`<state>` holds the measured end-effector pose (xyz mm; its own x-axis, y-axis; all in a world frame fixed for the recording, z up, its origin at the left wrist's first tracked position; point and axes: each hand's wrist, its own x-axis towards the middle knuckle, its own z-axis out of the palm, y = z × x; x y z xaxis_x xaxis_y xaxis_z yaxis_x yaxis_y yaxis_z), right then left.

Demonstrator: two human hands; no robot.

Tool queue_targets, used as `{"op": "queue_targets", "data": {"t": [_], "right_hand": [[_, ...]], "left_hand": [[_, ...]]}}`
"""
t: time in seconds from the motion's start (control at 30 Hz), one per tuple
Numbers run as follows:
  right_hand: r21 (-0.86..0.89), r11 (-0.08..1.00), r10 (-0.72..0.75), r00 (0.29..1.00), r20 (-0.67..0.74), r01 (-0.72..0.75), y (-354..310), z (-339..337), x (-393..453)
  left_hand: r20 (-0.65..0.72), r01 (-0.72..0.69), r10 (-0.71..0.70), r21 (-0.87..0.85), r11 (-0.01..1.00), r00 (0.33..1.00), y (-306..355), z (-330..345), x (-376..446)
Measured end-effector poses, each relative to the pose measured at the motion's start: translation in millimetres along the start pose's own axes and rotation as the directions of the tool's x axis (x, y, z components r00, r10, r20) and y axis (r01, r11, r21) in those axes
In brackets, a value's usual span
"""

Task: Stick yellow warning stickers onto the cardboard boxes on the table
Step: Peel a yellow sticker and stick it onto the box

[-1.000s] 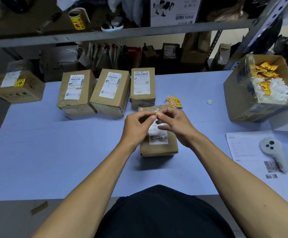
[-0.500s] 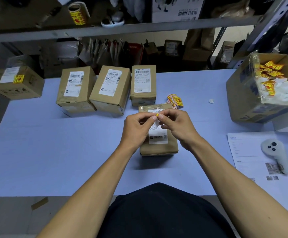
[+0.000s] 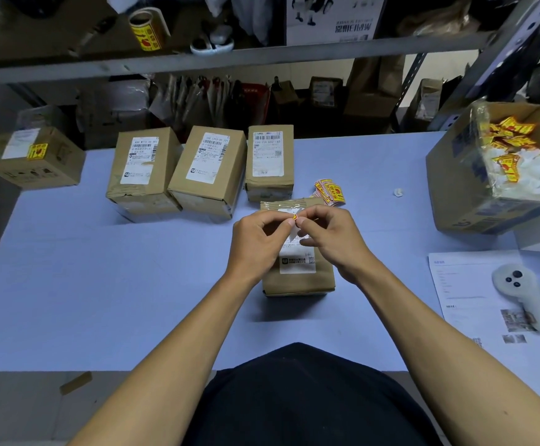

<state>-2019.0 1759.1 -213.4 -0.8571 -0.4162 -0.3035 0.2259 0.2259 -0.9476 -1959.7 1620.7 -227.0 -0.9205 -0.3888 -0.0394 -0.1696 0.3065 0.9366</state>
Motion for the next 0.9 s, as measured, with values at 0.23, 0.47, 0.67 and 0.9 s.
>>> {"op": "queue_targets", "data": {"t": [0.23,0.47,0.67,0.9], "right_hand": [[-0.073,0.996,-0.048,0.997,-0.064,0.044,4.8,4.0,-2.3],[0.031,0.999,0.021,0.999,-0.033,-0.02,3.6,2.7,-5.2],[0.067,0.997,0.035,0.999,-0.03,-0.033,-0.4,2.9,-6.5],[0.091,0.994,0.062,0.997,-0.034,-0.059,-0.8,2.7,-5.7]], "left_hand": [[0.03,0.006,-0.006,-0.024,1.0,1.0,-0.5,2.0,-1.2],[0.04,-0.008,0.009,-0.033,0.999,0.999,-0.9,0.1,-1.7],[0.023,-0.045,0.043,0.046,0.998,0.999,-2.0,-0.8,-2.8],[0.001,-0.164,0.166,0.15,0.975,0.986,1.3,0.5,-2.5]]}}
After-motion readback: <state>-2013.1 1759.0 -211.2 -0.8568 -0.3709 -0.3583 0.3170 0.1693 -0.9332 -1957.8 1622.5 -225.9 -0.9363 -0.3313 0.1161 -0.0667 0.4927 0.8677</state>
